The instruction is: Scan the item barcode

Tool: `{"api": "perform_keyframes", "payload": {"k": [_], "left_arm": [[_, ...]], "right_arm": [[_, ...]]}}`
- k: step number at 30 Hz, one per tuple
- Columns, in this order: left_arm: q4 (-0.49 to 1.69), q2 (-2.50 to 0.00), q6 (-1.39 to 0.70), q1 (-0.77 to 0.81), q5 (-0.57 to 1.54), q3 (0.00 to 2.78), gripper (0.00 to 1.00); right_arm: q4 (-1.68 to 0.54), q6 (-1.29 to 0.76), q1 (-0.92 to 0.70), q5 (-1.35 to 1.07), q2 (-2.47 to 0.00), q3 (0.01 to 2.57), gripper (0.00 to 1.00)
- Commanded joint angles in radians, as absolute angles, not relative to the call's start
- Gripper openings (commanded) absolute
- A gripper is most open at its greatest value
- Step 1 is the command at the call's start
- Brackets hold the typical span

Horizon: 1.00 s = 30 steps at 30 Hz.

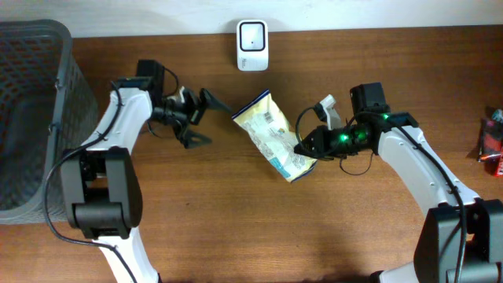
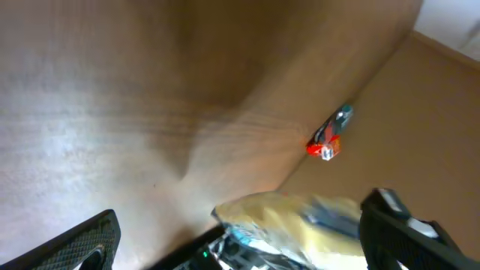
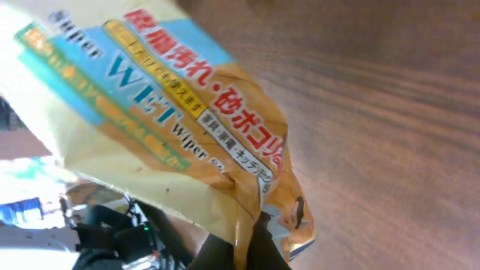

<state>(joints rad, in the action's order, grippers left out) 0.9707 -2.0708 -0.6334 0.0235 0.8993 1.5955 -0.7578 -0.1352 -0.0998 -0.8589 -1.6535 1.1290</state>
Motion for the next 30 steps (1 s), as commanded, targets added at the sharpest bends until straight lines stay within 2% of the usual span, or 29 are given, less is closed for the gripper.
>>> {"api": "perform_keyframes", "payload": {"k": [1, 3, 8, 9, 17, 21, 23, 27, 28, 29, 30], "left_arm": [[0.966, -2.019, -0.514, 0.003, 0.812, 1.69, 1.0], [0.966, -1.97, -0.448, 0.009, 0.714, 1.712, 1.0], [0.982, -1.902, -0.386, 0.038, 0.548, 1.713, 1.0], [0.989, -1.899, -0.37, 0.046, 0.531, 1.713, 1.0], [1.026, -1.898, -0.342, 0.088, 0.472, 1.712, 1.0], [1.034, -1.898, -0.34, 0.116, 0.432, 1.712, 1.0], [1.037, -1.898, -0.32, 0.131, 0.425, 1.711, 1.0], [1.041, -1.898, -0.272, 0.181, 0.424, 1.705, 0.98], [1.041, -1.898, -0.272, 0.202, 0.424, 1.702, 0.87], [1.04, -1.899, -0.272, 0.221, 0.423, 1.702, 0.59], [1.036, -1.899, -0.273, 0.241, 0.421, 1.702, 0.47]], "right_arm": [[-0.764, -0.22, -0.098, -0.9, -1.647, 1.133, 0.04], [-0.755, -0.355, -0.098, -0.85, -1.647, 1.133, 0.04], [-0.722, -0.47, -0.097, -0.702, -1.658, 1.133, 0.05], [-0.722, -0.486, -0.097, -0.661, -1.663, 1.133, 0.09], [-0.722, -0.513, -0.097, -0.706, -1.781, 1.132, 0.12], [-0.724, -0.502, -0.063, -0.569, -1.788, 1.143, 0.16], [-0.765, -0.5, -0.035, -0.475, -1.785, 1.172, 0.23], [-0.933, -0.382, 0.001, -0.379, -1.785, 1.291, 0.5], [-0.982, -0.348, 0.001, -0.368, -1.785, 1.33, 0.54], [-1.032, -0.315, -0.001, -0.369, -1.785, 1.371, 0.55], [-1.062, -0.309, -0.007, -0.369, -1.785, 1.394, 0.55]]}}
